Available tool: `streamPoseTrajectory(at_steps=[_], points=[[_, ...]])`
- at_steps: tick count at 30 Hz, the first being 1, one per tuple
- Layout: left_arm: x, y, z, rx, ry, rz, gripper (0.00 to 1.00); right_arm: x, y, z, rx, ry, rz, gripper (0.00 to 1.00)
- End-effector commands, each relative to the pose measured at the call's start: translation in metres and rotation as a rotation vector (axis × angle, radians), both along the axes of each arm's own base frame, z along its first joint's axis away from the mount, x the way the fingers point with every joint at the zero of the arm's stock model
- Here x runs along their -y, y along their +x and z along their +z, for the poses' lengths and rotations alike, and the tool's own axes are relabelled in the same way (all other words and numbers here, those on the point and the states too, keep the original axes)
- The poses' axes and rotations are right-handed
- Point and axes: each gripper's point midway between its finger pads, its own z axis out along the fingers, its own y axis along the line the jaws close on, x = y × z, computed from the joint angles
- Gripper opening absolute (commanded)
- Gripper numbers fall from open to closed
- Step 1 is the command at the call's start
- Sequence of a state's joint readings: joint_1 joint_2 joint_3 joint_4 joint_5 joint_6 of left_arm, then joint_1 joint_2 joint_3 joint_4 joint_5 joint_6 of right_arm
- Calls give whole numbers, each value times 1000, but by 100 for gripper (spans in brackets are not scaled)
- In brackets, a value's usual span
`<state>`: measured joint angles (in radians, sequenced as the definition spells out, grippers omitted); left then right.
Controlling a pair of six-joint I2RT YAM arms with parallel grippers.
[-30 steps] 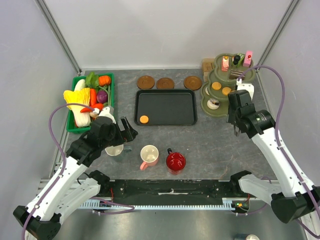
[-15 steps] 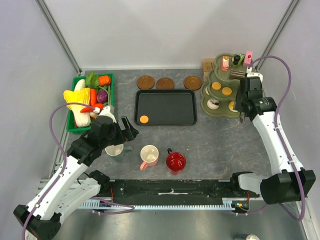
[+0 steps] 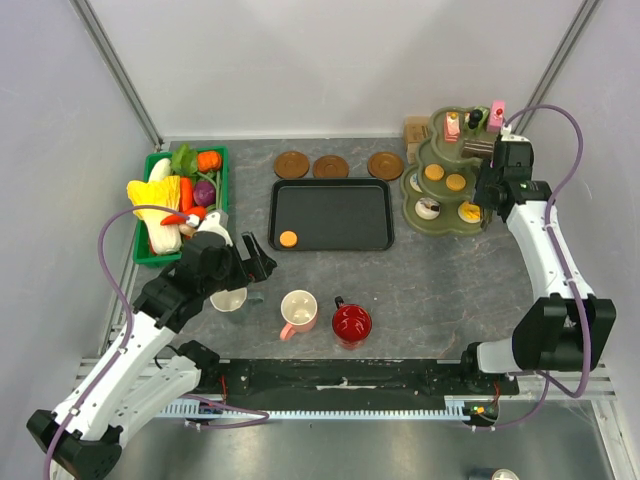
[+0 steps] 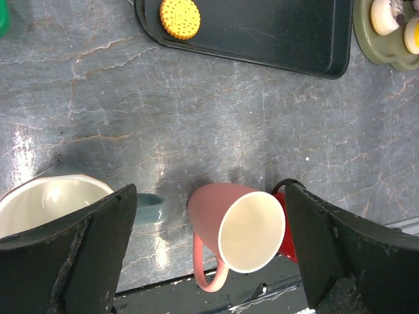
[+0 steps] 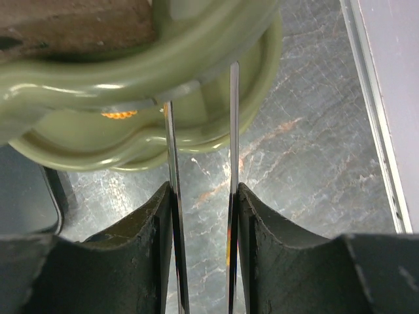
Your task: Serve the afternoon tea
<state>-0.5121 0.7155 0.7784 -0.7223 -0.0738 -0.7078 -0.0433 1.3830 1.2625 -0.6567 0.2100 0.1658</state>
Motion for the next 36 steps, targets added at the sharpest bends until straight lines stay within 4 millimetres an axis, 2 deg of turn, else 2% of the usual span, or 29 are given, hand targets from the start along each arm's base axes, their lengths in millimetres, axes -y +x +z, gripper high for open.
streamPoseTrajectory(at_steps=[1,5,8,13,17,22,24,30,36], points=[[-1,8,-1,17,18,14,99,1,34,24,120,17,34,42],[-1,10,-4,4,27,20,100,-1,49,22,131,46,45,43],[-2,10,-3,5,30,23,99,-2,55,20,128,48,53,52],[-3,9,-4,4,34,25,99,0,52,22,132,43,46,58],[-4,8,-3,5,33,27,100,0,44,28,147,43,41,59],[-3,6,-2,5,23,20,99,0,22,35,154,44,22,59],[-4,4,-1,9,20,20,99,1,9,39,160,51,-2,59],[-4,1,0,12,7,15,100,-4,-29,34,113,76,-17,59],[-2,-1,-4,-6,5,6,99,-16,-71,46,140,116,14,59]])
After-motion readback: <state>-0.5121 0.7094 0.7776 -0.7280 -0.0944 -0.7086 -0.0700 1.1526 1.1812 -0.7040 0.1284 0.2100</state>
